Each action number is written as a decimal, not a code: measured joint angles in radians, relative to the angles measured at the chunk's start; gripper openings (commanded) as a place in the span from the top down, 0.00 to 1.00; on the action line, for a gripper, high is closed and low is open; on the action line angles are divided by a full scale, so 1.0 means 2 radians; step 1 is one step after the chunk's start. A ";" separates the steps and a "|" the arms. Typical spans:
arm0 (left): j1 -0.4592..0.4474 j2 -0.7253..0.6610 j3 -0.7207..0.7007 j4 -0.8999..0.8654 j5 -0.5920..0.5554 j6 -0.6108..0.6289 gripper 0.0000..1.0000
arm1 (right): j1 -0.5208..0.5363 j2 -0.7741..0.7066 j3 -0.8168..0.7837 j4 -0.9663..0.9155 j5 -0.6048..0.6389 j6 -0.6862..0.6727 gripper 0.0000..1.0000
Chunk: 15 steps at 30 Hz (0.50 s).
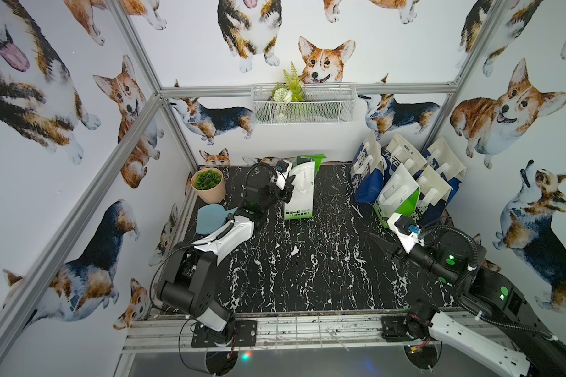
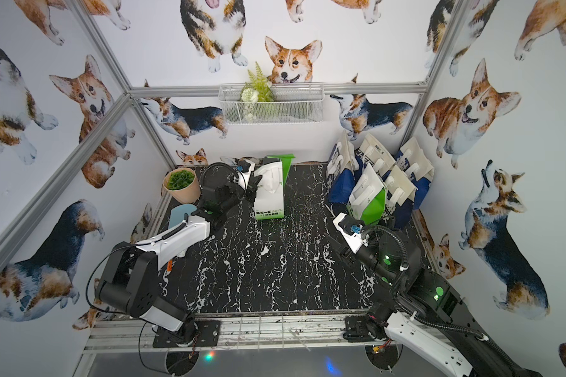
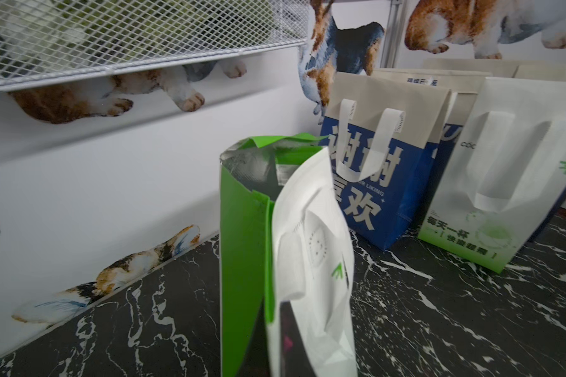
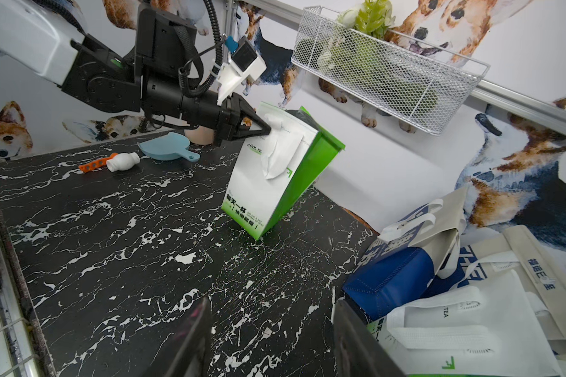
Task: Open the takeout bag
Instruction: Place the takeout bag at the corner of the board.
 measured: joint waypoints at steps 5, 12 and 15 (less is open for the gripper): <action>0.043 0.057 0.051 0.022 0.016 0.000 1.00 | 0.000 0.000 -0.009 0.000 -0.002 0.009 0.40; 0.102 0.135 0.112 0.043 0.027 0.002 1.00 | 0.000 0.008 -0.012 0.000 -0.010 0.012 0.41; 0.124 0.167 0.137 0.061 0.032 -0.002 1.00 | 0.000 0.010 -0.015 0.000 -0.015 0.012 0.41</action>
